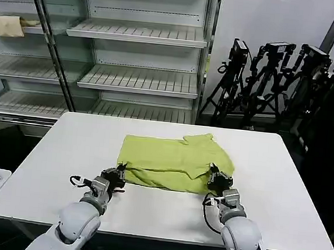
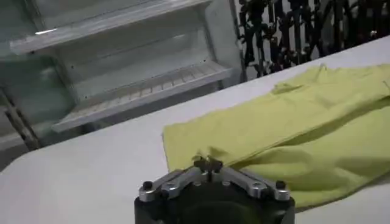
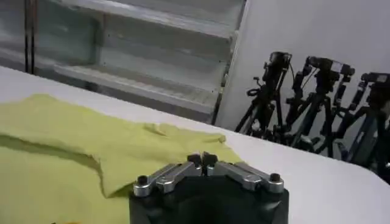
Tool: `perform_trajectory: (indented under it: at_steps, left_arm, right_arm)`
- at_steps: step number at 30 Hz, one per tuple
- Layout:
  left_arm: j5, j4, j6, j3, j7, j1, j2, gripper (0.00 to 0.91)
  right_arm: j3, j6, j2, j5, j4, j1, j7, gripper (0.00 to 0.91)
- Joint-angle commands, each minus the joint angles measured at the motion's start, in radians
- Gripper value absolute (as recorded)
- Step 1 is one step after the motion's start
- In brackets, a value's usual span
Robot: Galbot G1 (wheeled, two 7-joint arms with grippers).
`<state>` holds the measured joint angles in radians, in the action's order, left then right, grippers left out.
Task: Fold and organize the clothes.
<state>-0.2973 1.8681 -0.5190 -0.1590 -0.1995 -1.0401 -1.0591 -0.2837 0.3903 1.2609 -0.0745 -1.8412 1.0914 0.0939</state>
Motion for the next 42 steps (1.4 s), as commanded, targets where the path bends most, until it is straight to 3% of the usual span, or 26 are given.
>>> perform_trajectory:
  at_steps: [1, 15, 24, 26, 27, 31, 35, 36, 37, 38, 39, 40, 41, 42]
  left_arm:
    - [0.018, -0.017, 0.001, 0.000, 0.000, 0.020, 0.001, 0.907]
    - [0.006, 0.131, -0.010, -0.064, -0.002, -0.170, 0.003, 0.907]
    - [-0.090, 0.104, -0.034, -0.072, -0.013, -0.148, -0.007, 0.907]
    - [-0.101, 0.100, -0.037, -0.073, -0.014, -0.144, -0.009, 0.655]
    - [-0.107, 0.097, -0.037, -0.073, -0.014, -0.141, -0.009, 0.403]
    - [-0.129, 0.093, -0.034, -0.072, -0.013, -0.139, -0.009, 0.222]
    - [-0.152, 0.101, -0.030, -0.076, -0.010, -0.140, -0.008, 0.151]
    - [-0.157, 0.102, -0.030, -0.077, -0.009, -0.140, -0.007, 0.141]
    - [-0.161, 0.102, -0.030, -0.078, -0.008, -0.139, -0.007, 0.131]
    - [-0.166, 0.100, -0.030, -0.078, -0.007, -0.138, -0.005, 0.131]
    - [-0.166, 0.098, -0.031, -0.077, -0.007, -0.137, -0.005, 0.131]
    - [-0.172, 0.094, -0.032, -0.078, -0.007, -0.135, -0.005, 0.131]
    - [-0.182, 0.088, -0.036, -0.079, -0.008, -0.132, -0.004, 0.131]
    - [-0.186, 0.082, -0.037, -0.080, -0.008, -0.131, -0.004, 0.121]
  right_arm:
    - [0.007, 0.010, 0.008, 0.034, 0.029, -0.014, -0.004, 0.907]
    - [-0.069, -0.015, 0.004, 0.006, -0.095, 0.127, 0.024, 0.907]
    - [-0.142, 0.063, -0.008, -0.158, -0.147, 0.219, 0.055, 0.907]
    - [-0.151, 0.074, -0.008, -0.178, -0.148, 0.227, 0.057, 0.907]
    - [-0.156, 0.082, -0.008, -0.193, -0.148, 0.231, 0.058, 0.907]
    - [-0.161, 0.100, -0.009, -0.227, -0.140, 0.240, 0.061, 0.907]
    - [-0.162, 0.116, -0.011, -0.264, -0.144, 0.244, 0.064, 0.907]
    - [-0.163, 0.120, -0.011, -0.276, -0.143, 0.244, 0.065, 0.846]
    - [-0.163, 0.123, -0.012, -0.284, -0.140, 0.242, 0.065, 0.635]
    - [-0.163, 0.127, -0.012, -0.298, -0.136, 0.241, 0.065, 0.524]
    - [-0.164, 0.129, -0.013, -0.304, -0.134, 0.241, 0.067, 0.252]
    - [-0.163, 0.132, -0.013, -0.316, -0.130, 0.239, 0.068, 0.252]
    - [-0.163, 0.134, -0.014, -0.332, -0.124, 0.235, 0.069, 0.071]
    - [-0.162, 0.134, -0.014, -0.340, -0.121, 0.234, 0.069, 0.000]
